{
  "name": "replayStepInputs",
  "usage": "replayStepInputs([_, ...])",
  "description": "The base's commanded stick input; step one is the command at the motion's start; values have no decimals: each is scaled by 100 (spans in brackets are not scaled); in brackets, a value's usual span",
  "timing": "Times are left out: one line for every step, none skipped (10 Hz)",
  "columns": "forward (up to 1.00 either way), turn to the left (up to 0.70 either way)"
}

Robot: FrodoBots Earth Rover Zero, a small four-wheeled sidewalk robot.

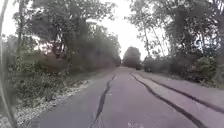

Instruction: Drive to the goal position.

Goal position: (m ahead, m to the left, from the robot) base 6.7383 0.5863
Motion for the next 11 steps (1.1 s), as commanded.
replayStepInputs([70,1])
replayStepInputs([70,1])
replayStepInputs([70,1])
replayStepInputs([70,1])
replayStepInputs([70,1])
replayStepInputs([70,1])
replayStepInputs([70,1])
replayStepInputs([70,1])
replayStepInputs([70,1])
replayStepInputs([70,1])
replayStepInputs([70,1])
